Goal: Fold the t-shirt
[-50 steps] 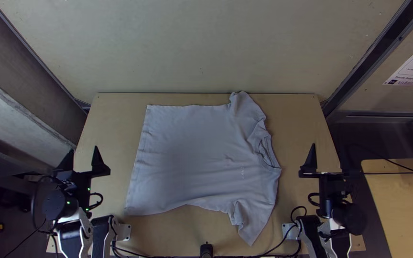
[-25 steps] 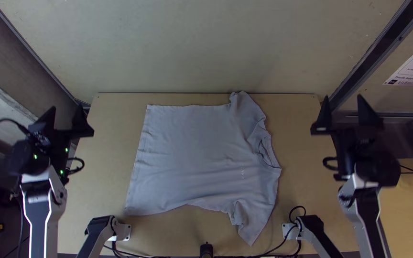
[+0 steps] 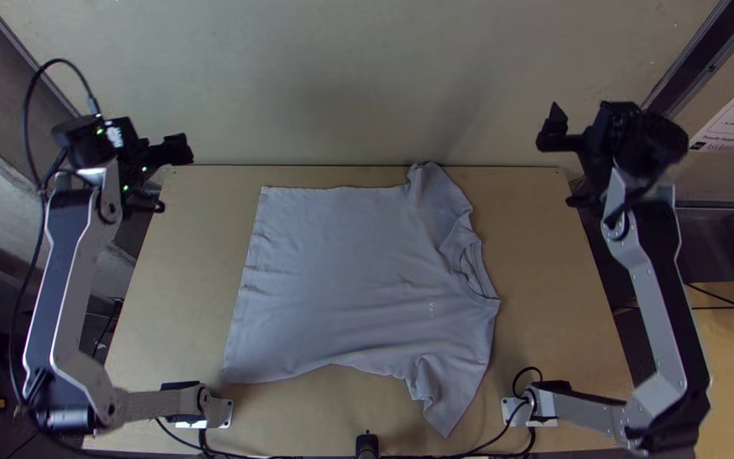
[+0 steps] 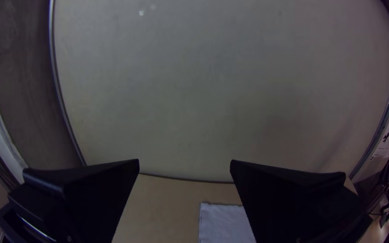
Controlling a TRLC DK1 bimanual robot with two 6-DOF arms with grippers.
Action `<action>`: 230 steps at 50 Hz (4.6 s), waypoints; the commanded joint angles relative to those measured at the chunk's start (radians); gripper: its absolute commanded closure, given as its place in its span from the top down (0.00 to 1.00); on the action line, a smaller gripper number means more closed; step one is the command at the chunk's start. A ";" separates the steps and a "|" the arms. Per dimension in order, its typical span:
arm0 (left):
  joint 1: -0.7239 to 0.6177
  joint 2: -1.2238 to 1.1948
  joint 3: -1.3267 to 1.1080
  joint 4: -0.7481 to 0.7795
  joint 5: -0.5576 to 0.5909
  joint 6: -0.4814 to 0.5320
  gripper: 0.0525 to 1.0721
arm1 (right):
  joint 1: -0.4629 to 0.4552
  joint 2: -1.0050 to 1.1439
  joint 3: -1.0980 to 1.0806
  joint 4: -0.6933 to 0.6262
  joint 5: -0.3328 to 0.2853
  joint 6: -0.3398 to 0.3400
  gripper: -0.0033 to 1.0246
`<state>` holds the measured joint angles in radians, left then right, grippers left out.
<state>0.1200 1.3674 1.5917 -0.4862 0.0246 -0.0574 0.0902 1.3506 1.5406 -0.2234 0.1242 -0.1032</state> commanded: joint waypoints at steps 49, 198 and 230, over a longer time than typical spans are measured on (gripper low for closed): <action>-0.114 0.846 0.617 -0.388 0.006 -0.058 0.88 | 0.032 0.823 0.777 -0.696 0.006 0.407 0.96; -0.157 0.924 0.676 -0.269 -0.078 -0.065 0.03 | 0.100 1.125 0.836 -0.594 -0.015 0.419 0.03; -0.118 0.917 0.671 -0.325 -0.052 -0.107 0.03 | 0.072 0.976 0.774 -0.743 -0.014 0.389 0.03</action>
<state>-0.0303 2.3375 2.2539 -0.7876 -0.0292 -0.1574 0.1699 2.3993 2.3470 -0.9268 0.1005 0.3008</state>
